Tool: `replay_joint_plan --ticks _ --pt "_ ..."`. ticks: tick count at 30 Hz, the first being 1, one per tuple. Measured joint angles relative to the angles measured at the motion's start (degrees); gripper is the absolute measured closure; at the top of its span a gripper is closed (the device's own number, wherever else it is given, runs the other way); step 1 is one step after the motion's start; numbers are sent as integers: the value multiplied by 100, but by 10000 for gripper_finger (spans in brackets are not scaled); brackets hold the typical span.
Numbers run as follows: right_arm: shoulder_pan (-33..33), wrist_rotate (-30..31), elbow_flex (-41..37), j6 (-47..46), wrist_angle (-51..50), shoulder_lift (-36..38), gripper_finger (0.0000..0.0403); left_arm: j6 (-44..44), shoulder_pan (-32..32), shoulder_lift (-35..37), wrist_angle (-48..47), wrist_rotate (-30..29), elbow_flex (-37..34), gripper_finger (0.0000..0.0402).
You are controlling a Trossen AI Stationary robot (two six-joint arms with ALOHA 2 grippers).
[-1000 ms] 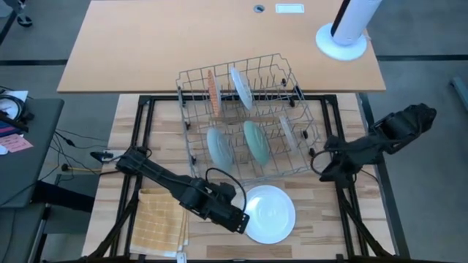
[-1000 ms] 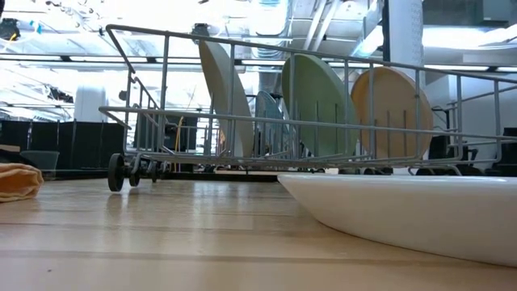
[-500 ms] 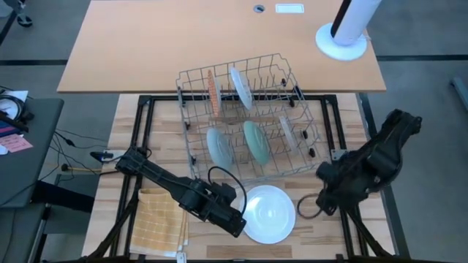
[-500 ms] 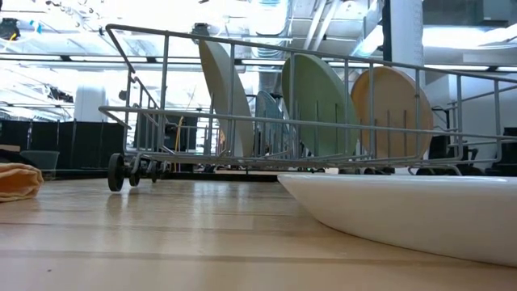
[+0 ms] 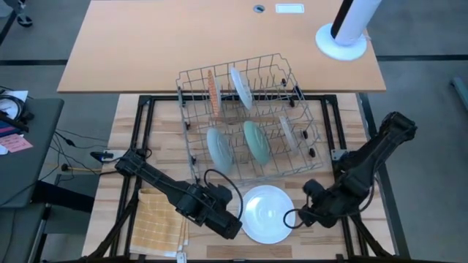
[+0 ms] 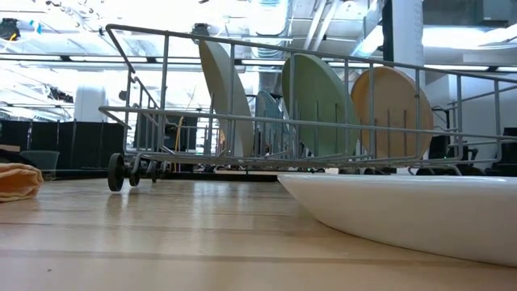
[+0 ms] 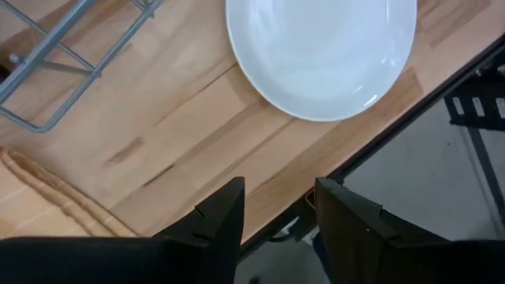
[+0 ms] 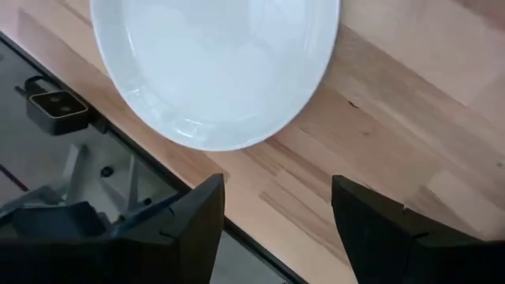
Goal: Sort dishes
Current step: Put the white plate in the dish rack
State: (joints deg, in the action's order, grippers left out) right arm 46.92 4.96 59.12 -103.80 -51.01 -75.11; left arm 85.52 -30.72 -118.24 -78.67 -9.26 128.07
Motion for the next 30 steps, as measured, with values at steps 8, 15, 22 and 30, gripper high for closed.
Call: replay_joint_plan --ticks 8,15,22,30 --pt "128 176 -1018 -199 1541 -77 168 386 -4 0 28 -121 0 253" --pt "141 435 -1593 -291 2300 -453 168 737 -88 0 302 -291 0 253" --pt "50 740 -1596 -300 2621 -1304 168 1175 -190 0 459 -695 0 253" --pt "102 875 -1563 -418 3680 -2032 168 1432 -192 0 550 -767 0 253"
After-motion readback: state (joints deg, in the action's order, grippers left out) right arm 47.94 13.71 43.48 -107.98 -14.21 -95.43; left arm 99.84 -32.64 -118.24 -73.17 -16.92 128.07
